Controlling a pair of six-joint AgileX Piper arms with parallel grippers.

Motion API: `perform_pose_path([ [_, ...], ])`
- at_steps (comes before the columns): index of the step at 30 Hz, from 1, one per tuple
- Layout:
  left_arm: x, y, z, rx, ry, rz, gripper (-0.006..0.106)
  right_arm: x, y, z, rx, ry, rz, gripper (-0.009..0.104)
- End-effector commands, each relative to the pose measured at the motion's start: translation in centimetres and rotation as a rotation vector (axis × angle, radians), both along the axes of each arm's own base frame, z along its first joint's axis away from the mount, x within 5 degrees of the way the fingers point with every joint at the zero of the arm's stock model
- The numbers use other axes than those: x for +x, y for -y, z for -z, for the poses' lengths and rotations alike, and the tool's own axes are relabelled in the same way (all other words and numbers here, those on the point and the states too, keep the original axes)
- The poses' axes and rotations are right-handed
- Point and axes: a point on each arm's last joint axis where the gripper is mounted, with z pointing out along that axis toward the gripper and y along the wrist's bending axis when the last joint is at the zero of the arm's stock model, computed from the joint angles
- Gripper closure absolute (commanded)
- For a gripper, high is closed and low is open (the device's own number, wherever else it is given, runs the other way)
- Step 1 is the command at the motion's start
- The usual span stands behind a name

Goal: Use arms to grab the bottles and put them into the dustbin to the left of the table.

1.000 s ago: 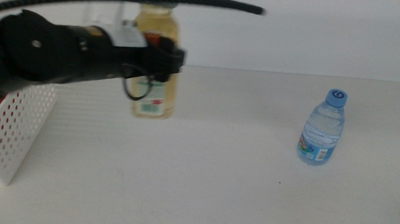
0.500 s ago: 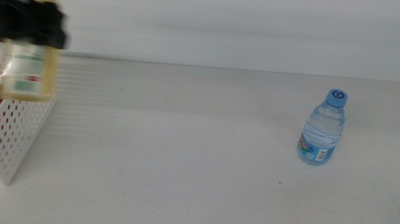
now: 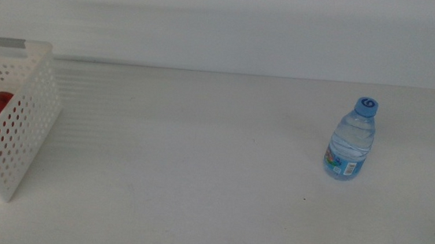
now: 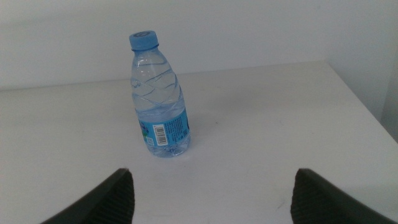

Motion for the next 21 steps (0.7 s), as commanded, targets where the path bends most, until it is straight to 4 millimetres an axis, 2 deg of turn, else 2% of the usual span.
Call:
perform_pose_path([
  [1, -0.3, -0.1, -2.6, 0.004, 0.083, 0.001, 0.106, -0.2, 0.1, -1.1, -0.013, 0.111, 0.005, 0.029],
  [14, 3.4, -1.9, 4.0, 0.022, -0.124, -0.008, 0.106, -0.2, 0.1, -1.1, -0.013, 0.111, 0.005, 0.029],
  [21, 3.9, -2.4, 5.8, 0.032, -0.187, -0.013, 0.106, -0.2, 0.1, -1.1, -0.013, 0.111, 0.005, 0.029],
])
